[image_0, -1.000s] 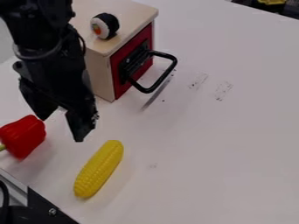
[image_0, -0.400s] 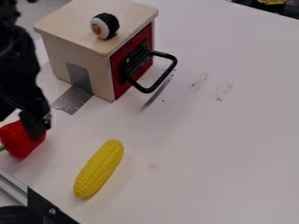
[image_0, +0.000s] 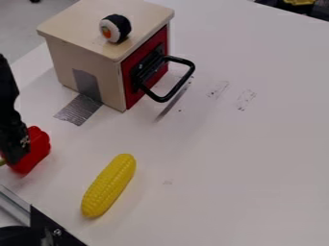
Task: Moveu objeto vermelho para frente da gaveta
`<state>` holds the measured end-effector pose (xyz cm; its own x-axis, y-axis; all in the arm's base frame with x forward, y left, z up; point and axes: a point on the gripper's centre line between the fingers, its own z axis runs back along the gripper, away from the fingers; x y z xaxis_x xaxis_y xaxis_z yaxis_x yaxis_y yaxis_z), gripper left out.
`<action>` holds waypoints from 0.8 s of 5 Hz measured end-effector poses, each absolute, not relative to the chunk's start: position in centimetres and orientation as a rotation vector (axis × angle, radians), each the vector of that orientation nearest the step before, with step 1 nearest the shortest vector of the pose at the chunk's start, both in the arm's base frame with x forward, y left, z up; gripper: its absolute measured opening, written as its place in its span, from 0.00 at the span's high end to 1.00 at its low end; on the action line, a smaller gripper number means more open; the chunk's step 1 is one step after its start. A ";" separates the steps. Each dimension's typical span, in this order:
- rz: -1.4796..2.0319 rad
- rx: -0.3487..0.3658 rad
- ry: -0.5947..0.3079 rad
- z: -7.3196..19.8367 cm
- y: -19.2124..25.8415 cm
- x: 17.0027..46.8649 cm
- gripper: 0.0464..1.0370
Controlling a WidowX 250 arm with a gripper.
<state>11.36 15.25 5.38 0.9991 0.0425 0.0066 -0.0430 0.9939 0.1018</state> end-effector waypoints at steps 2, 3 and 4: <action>0.048 0.076 0.046 2.1 16.4 12.3 0.04; 0.043 0.080 0.070 1.3 16.4 12.7 0.07; 0.039 0.084 0.059 1.6 15.9 13.3 0.15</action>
